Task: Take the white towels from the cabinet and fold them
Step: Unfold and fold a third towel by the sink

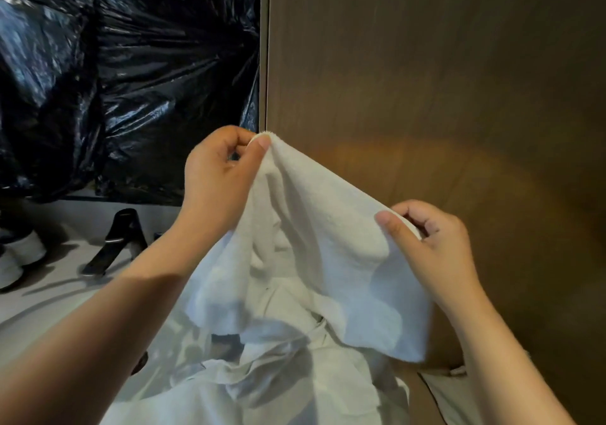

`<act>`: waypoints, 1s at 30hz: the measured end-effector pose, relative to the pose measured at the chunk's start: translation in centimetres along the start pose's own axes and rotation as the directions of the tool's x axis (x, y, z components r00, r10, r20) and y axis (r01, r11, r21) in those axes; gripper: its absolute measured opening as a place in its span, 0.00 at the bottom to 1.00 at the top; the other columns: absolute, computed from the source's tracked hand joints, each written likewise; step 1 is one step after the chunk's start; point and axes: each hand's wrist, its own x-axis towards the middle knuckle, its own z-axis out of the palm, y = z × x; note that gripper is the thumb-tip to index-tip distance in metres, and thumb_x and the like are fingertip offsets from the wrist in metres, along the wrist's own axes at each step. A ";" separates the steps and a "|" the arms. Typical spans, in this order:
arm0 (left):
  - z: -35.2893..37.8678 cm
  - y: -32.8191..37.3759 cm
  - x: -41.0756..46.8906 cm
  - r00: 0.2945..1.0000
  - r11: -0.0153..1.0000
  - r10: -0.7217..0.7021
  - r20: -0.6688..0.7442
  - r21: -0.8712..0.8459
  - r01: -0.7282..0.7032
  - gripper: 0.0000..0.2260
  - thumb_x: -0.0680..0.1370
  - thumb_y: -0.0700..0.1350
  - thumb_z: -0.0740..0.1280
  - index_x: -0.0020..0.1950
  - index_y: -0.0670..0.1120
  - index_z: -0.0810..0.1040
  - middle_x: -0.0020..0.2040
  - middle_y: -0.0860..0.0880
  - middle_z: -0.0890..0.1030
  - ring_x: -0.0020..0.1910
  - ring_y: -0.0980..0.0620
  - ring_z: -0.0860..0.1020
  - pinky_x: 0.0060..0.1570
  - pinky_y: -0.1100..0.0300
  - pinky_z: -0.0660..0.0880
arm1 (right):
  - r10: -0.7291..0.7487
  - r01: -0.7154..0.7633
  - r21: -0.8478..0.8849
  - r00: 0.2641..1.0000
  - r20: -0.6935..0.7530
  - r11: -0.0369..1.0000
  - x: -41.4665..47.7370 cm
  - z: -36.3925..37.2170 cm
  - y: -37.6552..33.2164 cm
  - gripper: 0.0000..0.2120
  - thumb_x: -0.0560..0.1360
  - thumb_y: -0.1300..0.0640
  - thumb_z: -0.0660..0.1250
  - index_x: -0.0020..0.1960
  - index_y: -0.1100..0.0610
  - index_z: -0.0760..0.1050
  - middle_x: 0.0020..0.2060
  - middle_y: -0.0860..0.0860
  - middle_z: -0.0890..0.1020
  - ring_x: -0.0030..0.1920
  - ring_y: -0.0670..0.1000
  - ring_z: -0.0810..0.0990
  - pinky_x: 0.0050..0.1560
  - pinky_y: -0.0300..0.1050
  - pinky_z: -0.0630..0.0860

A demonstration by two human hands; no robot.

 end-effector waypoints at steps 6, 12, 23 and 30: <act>0.5 -4.2 -2.4 0.959 0.920 -0.121 0.257 0.391 0.011 0.10 0.78 0.48 0.67 0.57 0.45 0.80 0.52 0.48 0.80 0.50 0.50 0.78 0.47 0.58 0.71 | 0.067 -0.059 -0.066 0.989 0.135 0.996 -1.4 0.9 2.4 0.10 0.78 0.50 0.68 0.38 0.51 0.77 0.33 0.46 0.79 0.33 0.49 0.75 0.34 0.45 0.69; 2.3 -3.5 -7.0 0.809 0.965 0.064 0.584 0.172 -0.201 0.21 0.77 0.57 0.66 0.71 0.58 0.70 0.66 0.62 0.71 0.59 0.70 0.68 0.51 0.80 0.65 | 0.046 -0.029 -0.061 0.955 0.292 0.998 -3.2 3.2 2.6 0.09 0.79 0.47 0.63 0.45 0.48 0.79 0.40 0.45 0.82 0.40 0.48 0.80 0.40 0.55 0.76; 3.2 -3.8 -7.6 0.790 0.995 0.038 0.612 0.053 -0.088 0.06 0.78 0.45 0.68 0.41 0.54 0.79 0.40 0.57 0.79 0.42 0.63 0.75 0.40 0.74 0.66 | 0.084 -0.079 -0.031 0.955 0.286 0.996 -3.8 2.7 2.1 0.07 0.75 0.46 0.67 0.43 0.48 0.80 0.37 0.45 0.82 0.37 0.56 0.78 0.40 0.54 0.74; 2.3 -4.4 -5.2 0.924 0.984 -0.071 0.377 0.178 0.003 0.08 0.79 0.45 0.65 0.39 0.52 0.76 0.38 0.55 0.78 0.39 0.60 0.74 0.36 0.72 0.66 | 0.257 -0.199 -0.210 0.918 0.301 0.957 -5.2 0.6 4.9 0.15 0.78 0.45 0.65 0.38 0.52 0.78 0.32 0.50 0.79 0.35 0.53 0.77 0.35 0.53 0.71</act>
